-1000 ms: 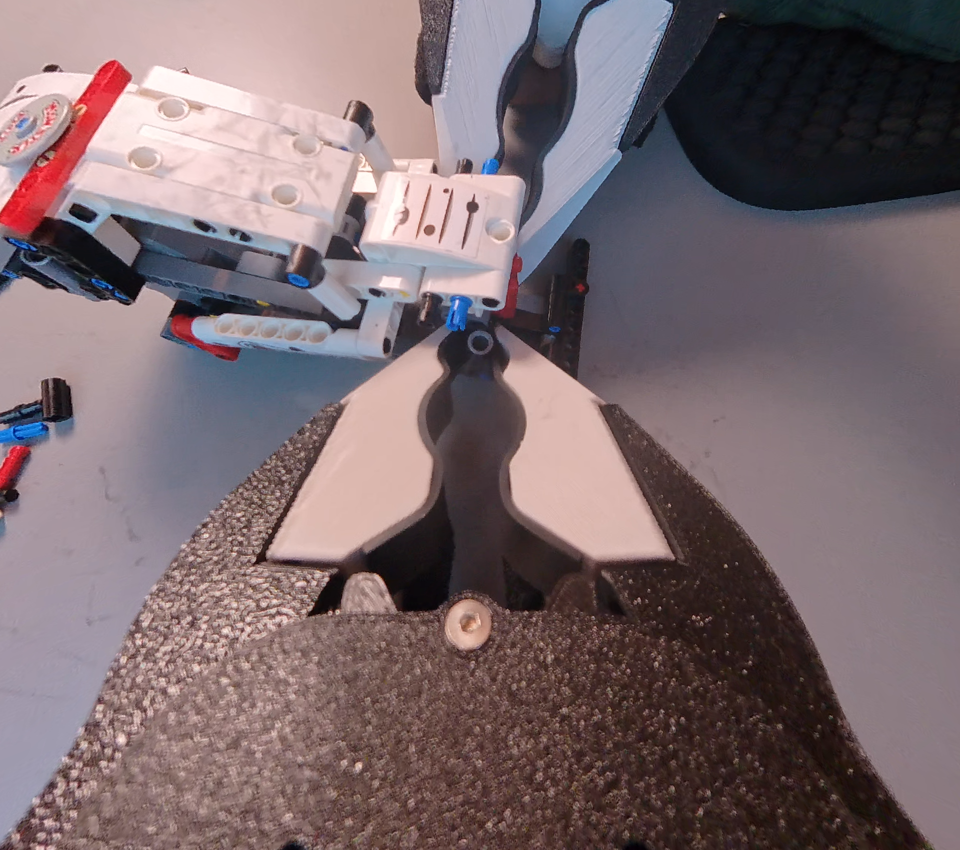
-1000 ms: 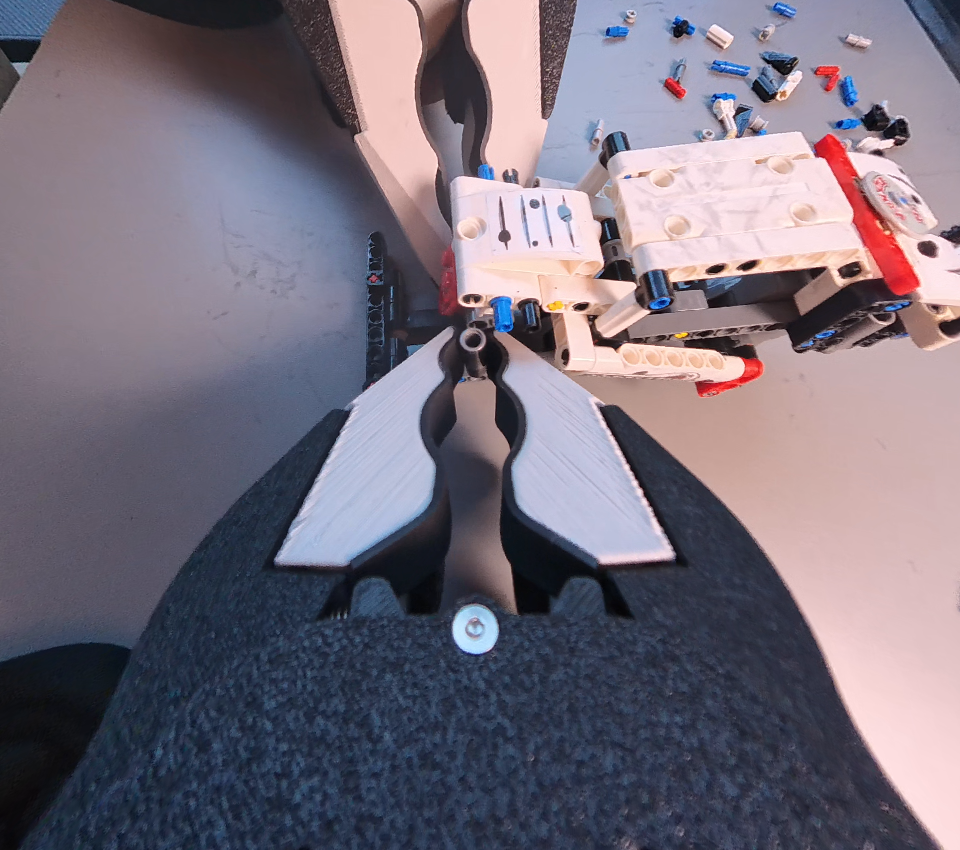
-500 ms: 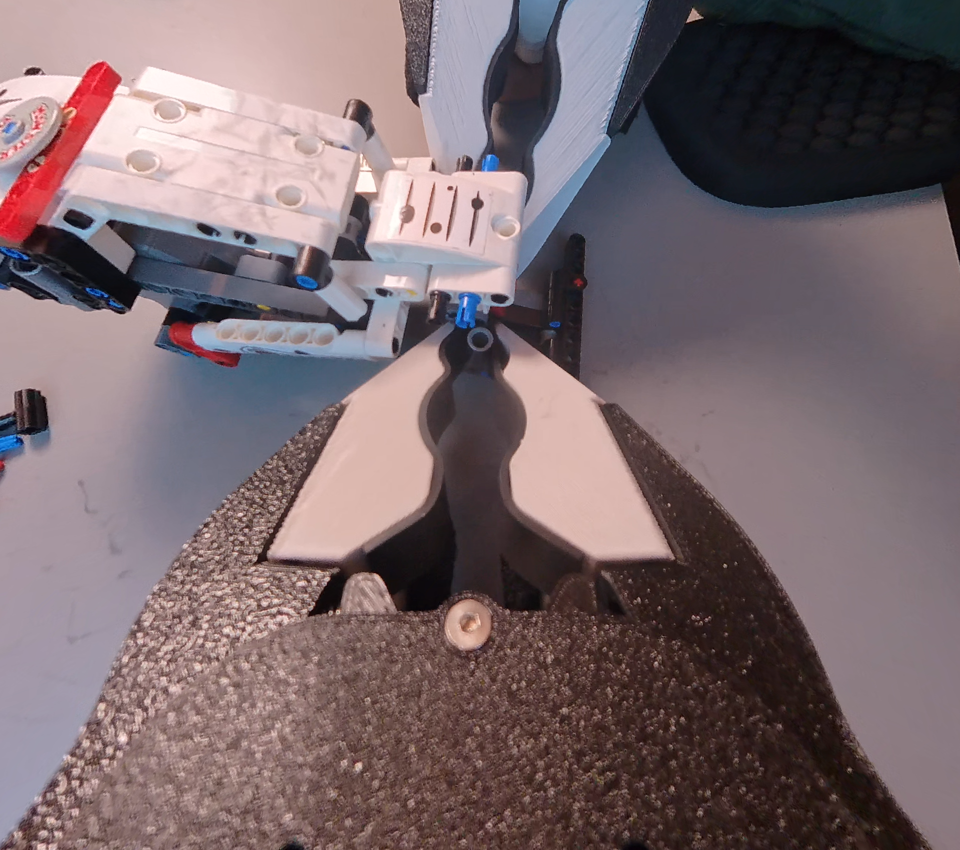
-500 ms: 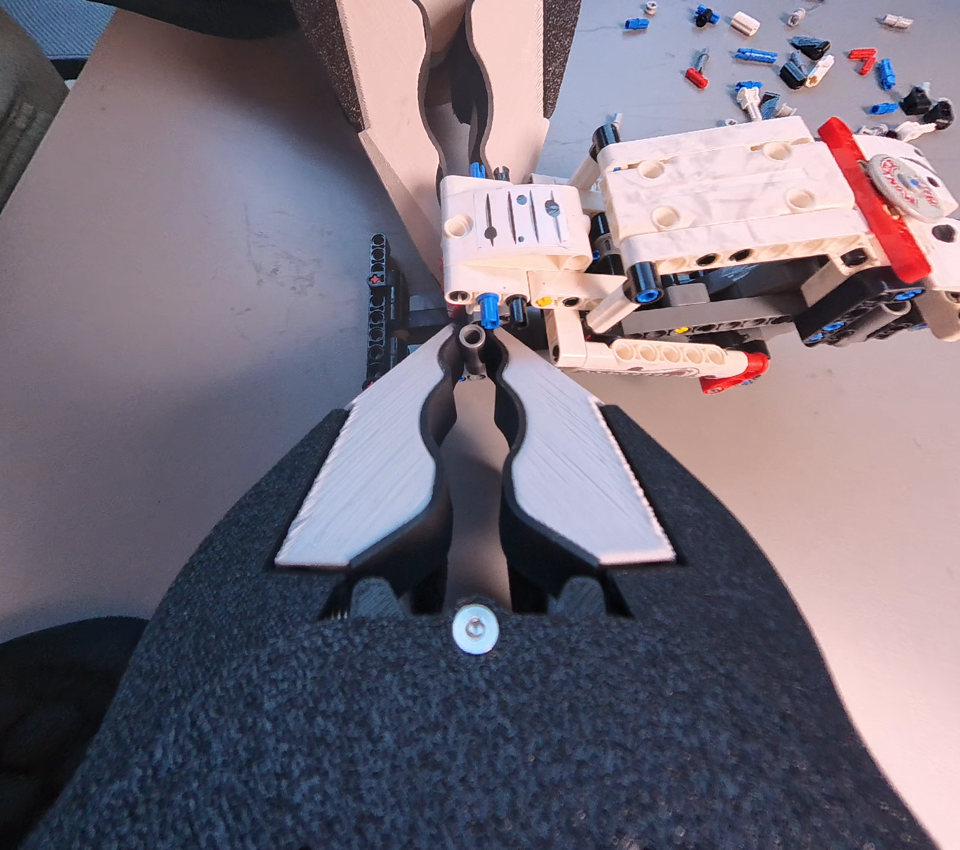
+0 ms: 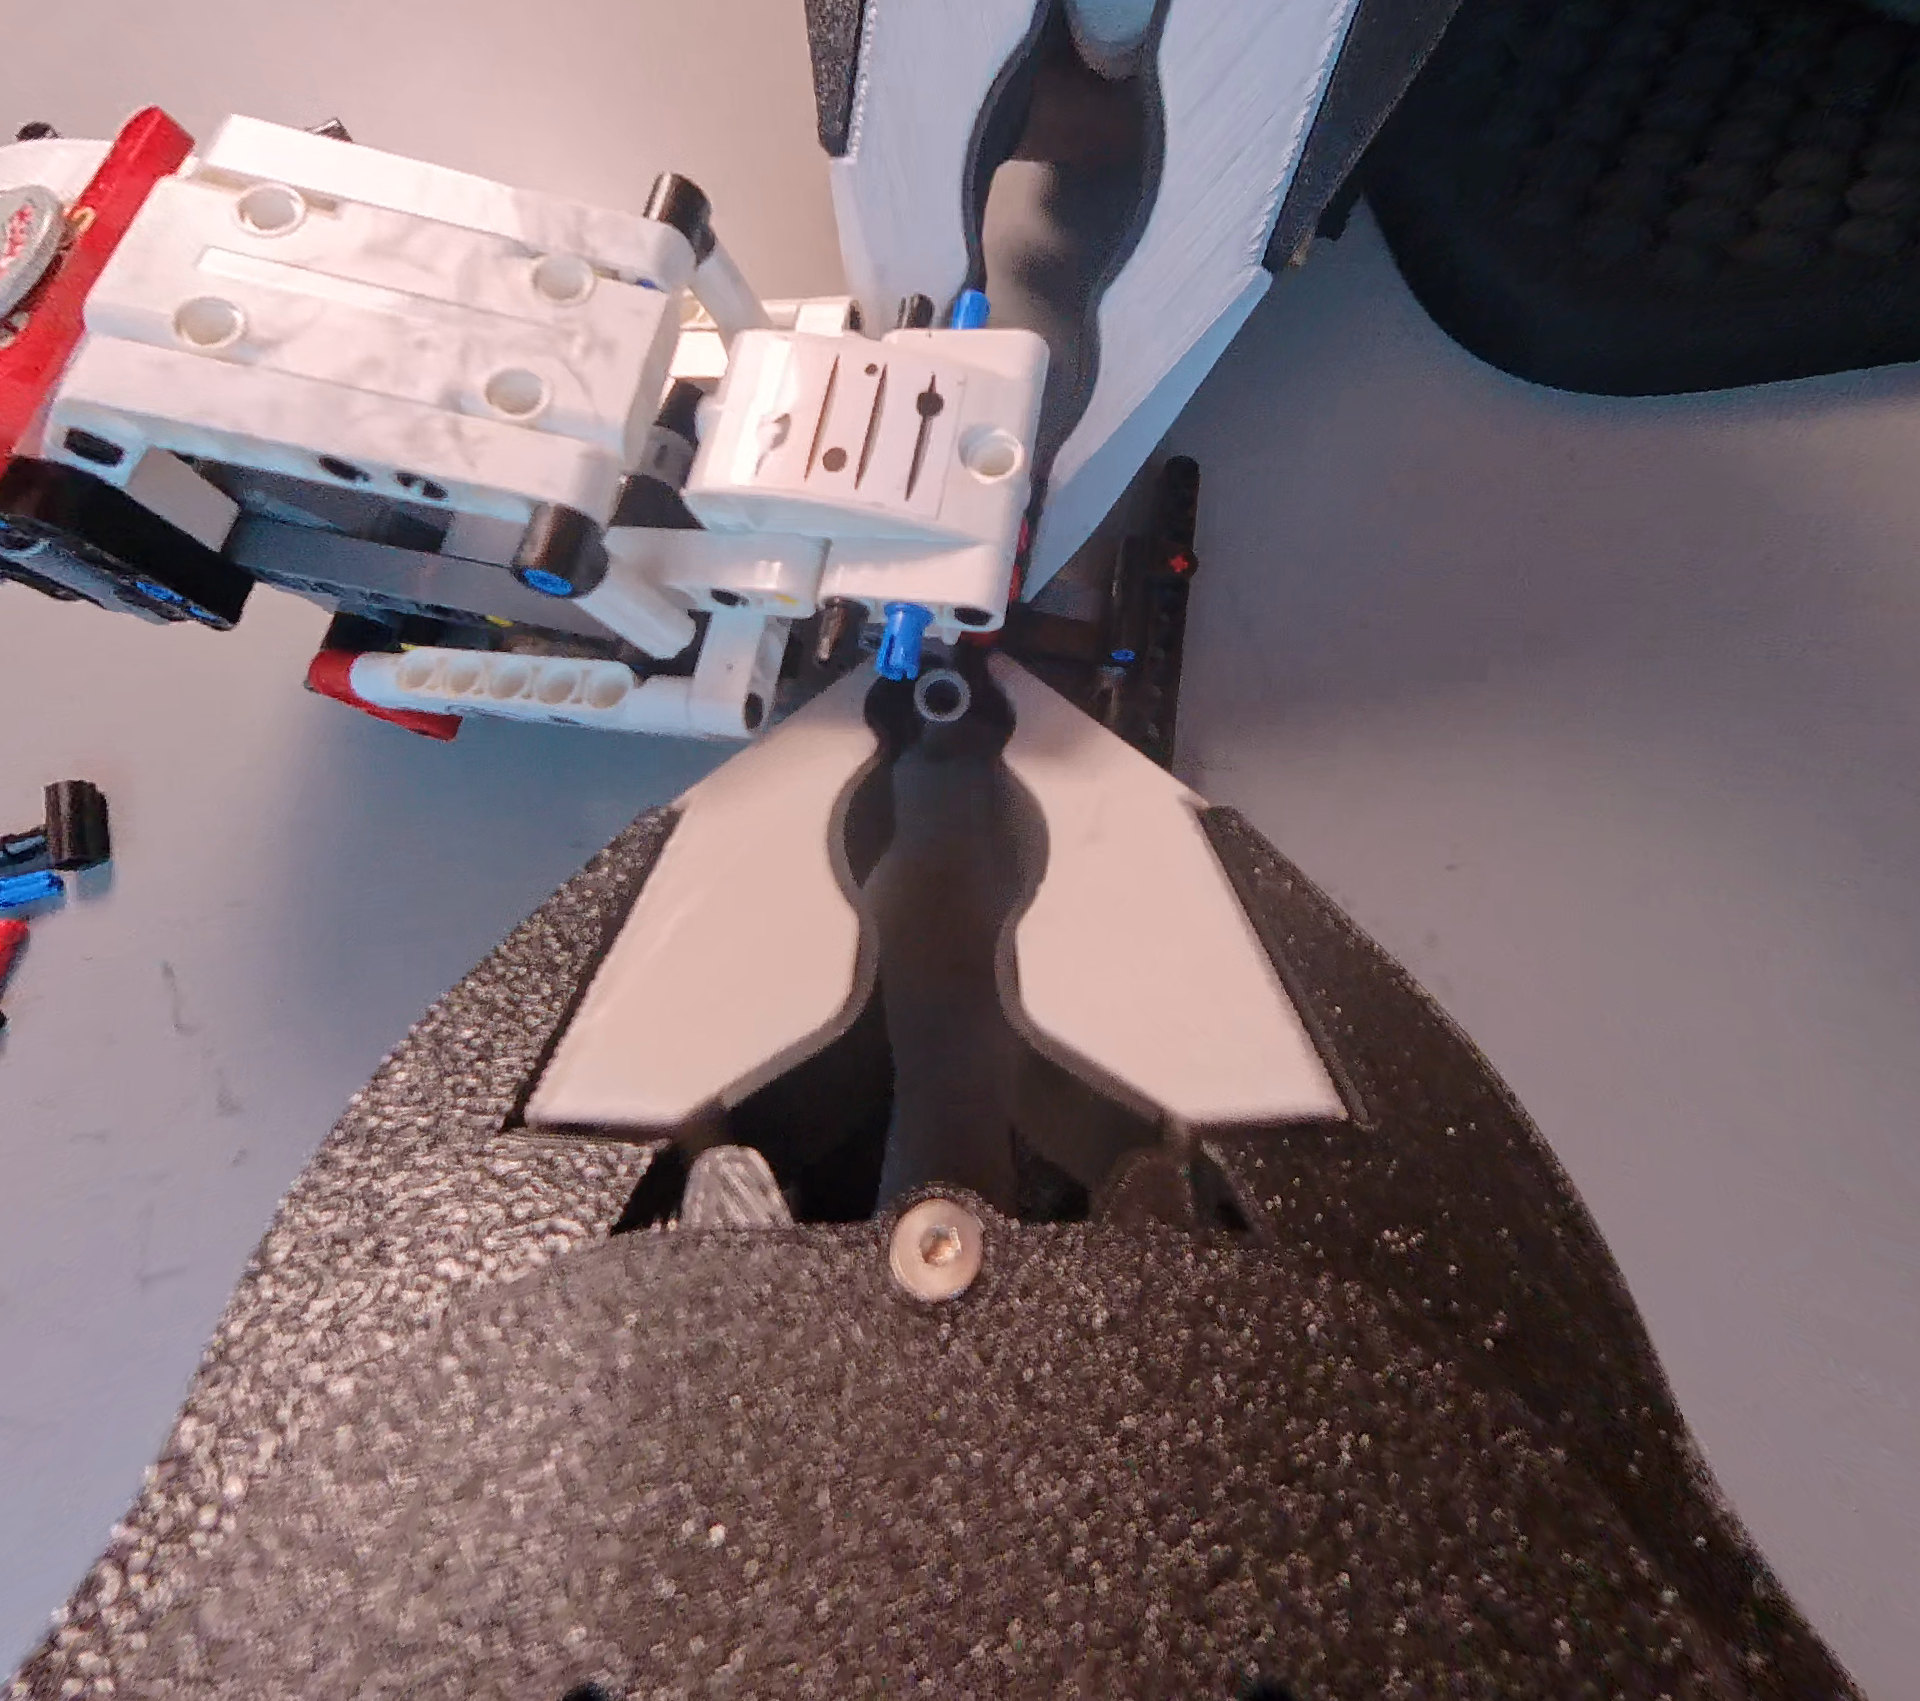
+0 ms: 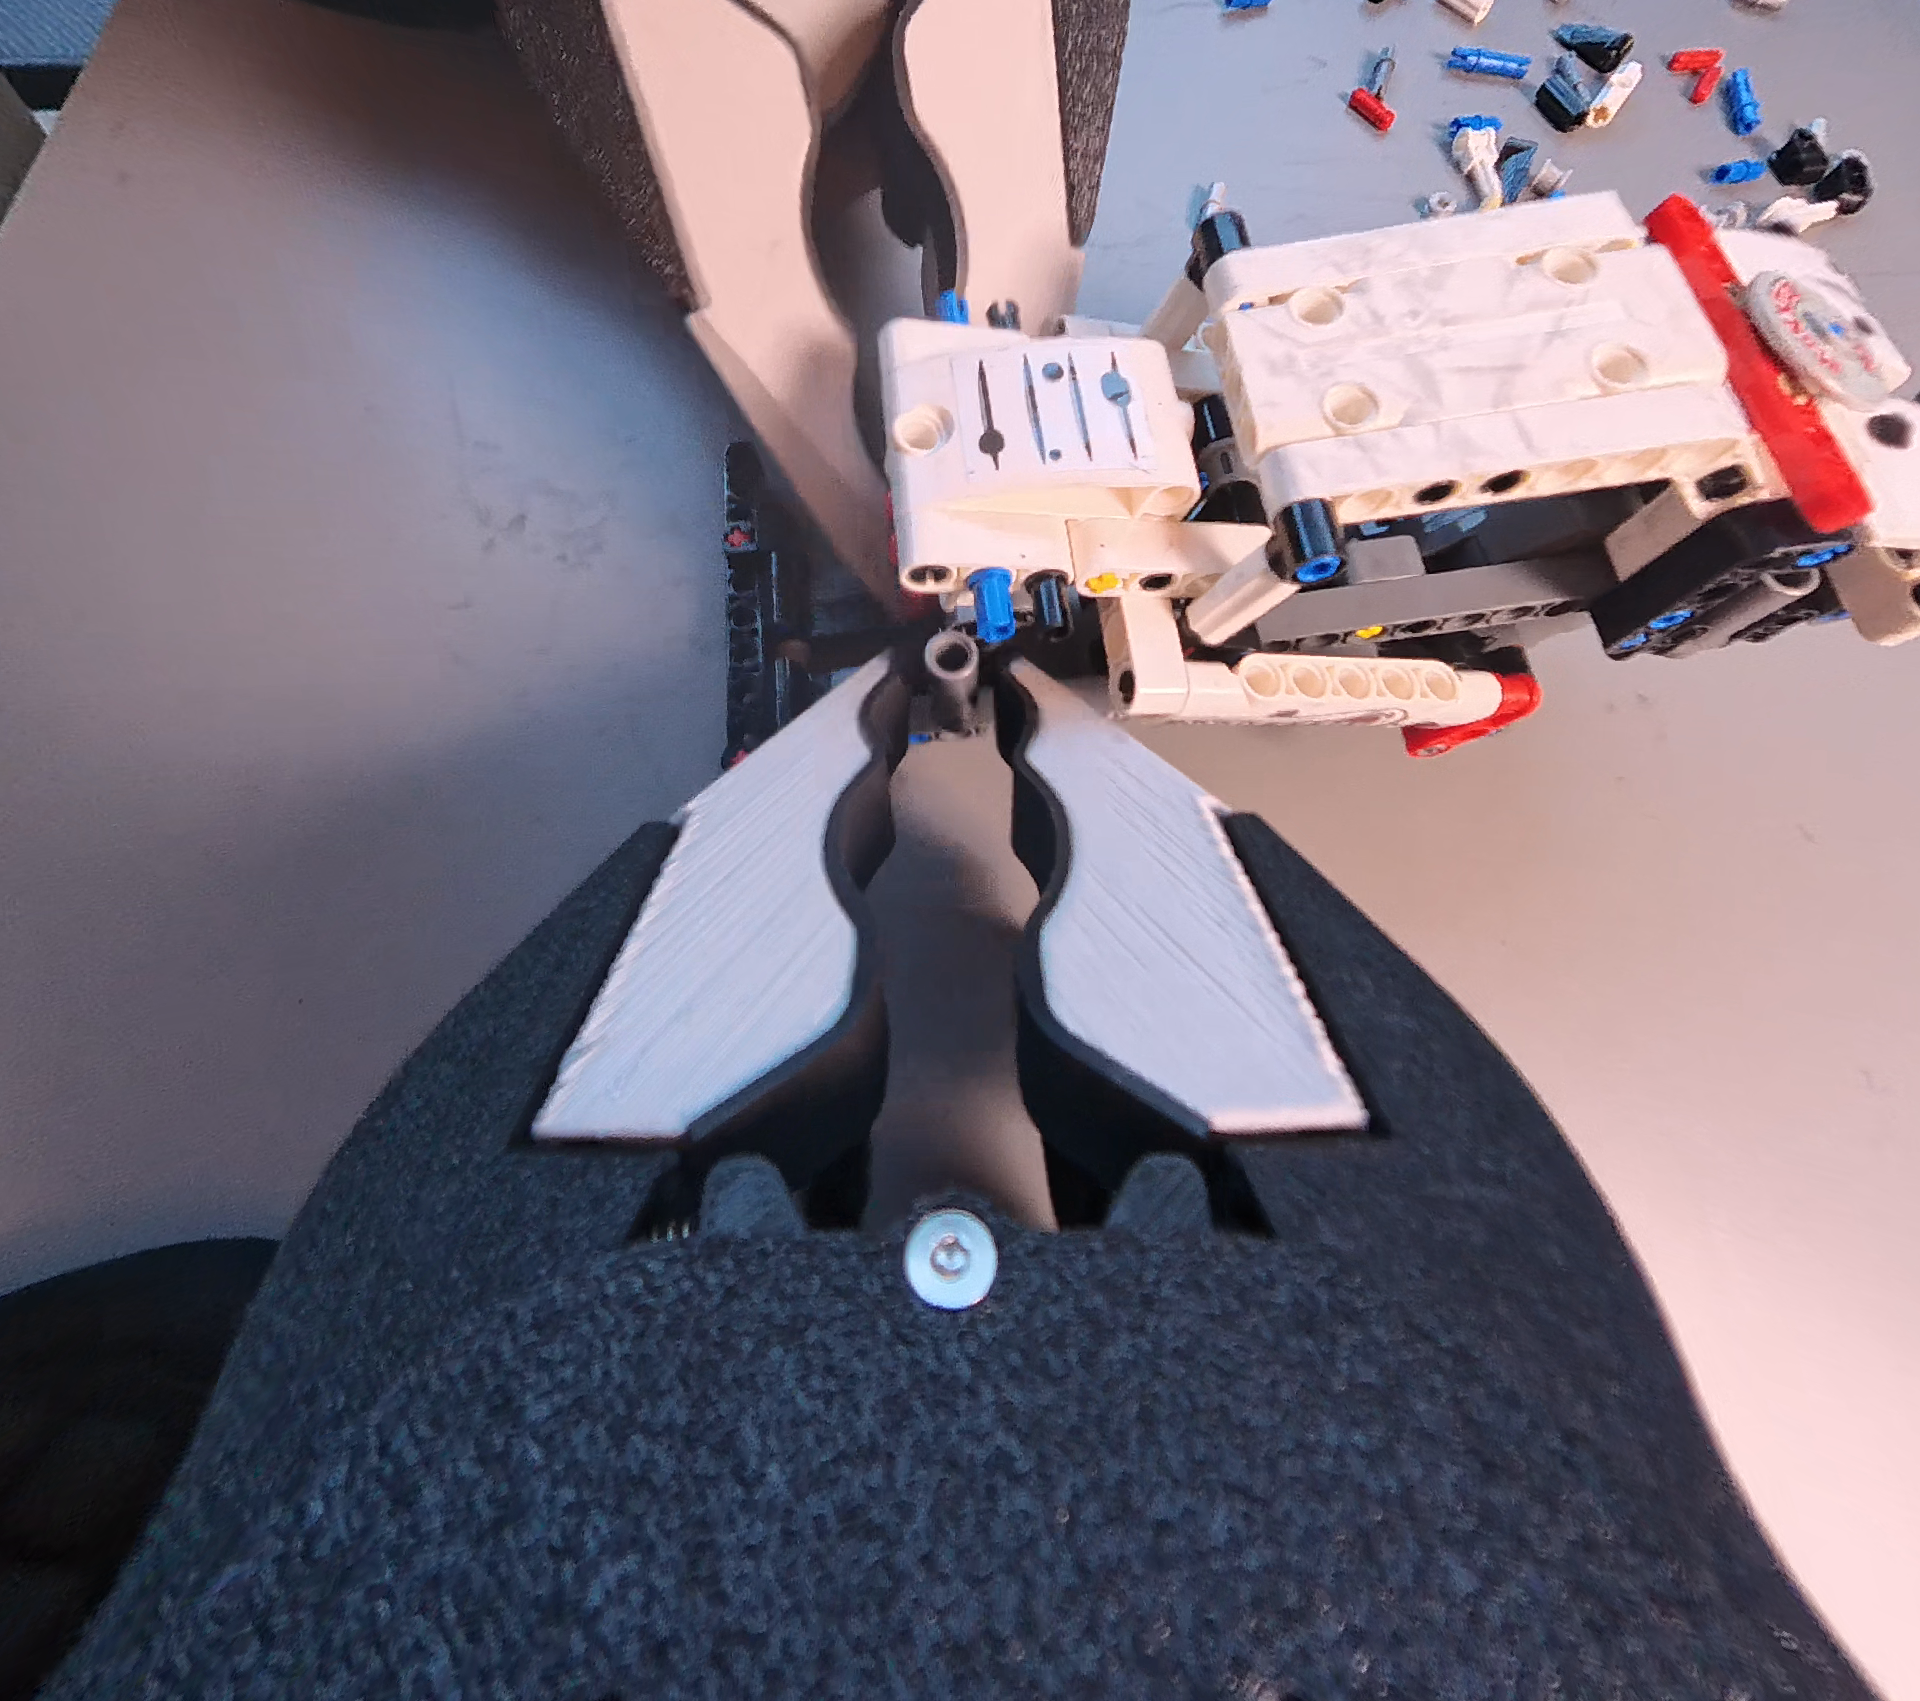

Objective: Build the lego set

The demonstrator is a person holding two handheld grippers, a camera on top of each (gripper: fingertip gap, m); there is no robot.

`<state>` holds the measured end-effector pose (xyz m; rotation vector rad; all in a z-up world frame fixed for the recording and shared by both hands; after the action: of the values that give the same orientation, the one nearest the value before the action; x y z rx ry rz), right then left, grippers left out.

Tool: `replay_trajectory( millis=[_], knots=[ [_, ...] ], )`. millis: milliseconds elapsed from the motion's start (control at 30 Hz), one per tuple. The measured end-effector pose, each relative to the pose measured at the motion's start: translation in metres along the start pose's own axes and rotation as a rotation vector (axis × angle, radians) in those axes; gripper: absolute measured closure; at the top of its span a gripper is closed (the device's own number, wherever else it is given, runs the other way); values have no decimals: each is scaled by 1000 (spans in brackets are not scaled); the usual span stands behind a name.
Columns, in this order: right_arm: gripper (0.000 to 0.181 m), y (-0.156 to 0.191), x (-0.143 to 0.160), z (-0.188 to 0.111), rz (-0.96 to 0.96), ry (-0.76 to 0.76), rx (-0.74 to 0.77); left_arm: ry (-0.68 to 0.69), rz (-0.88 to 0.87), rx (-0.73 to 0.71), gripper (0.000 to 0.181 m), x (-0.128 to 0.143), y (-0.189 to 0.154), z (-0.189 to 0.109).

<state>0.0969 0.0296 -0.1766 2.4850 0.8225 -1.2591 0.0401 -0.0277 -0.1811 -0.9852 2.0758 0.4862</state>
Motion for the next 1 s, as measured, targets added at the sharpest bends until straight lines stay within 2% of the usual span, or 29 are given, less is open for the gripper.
replay_trajectory(
  millis=[100, 200, 1000],
  knots=[
    [163, -1, 5, -6, -4, 7, 9, 1, -10, 13, 172, 1, 0, 0],
    [172, -1, 1, -13, -2, -51, 12, 5, 14, 1, 173, 1, 0, 0],
    [175, 0, 6, -14, 38, -39, -75, 7, 30, 37, 174, 1, -4, 1]
  ],
)
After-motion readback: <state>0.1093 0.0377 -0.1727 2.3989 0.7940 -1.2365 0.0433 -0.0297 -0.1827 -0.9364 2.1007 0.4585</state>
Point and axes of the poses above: each gripper's, where its closed fingertips meet, z out along the fingers, x out of its underside, y = z × x across the jaws, the point moved 5 cm from there along -z, back along the fingers, and after that the axes turned 1 degree about z, right-handed, at the moved point
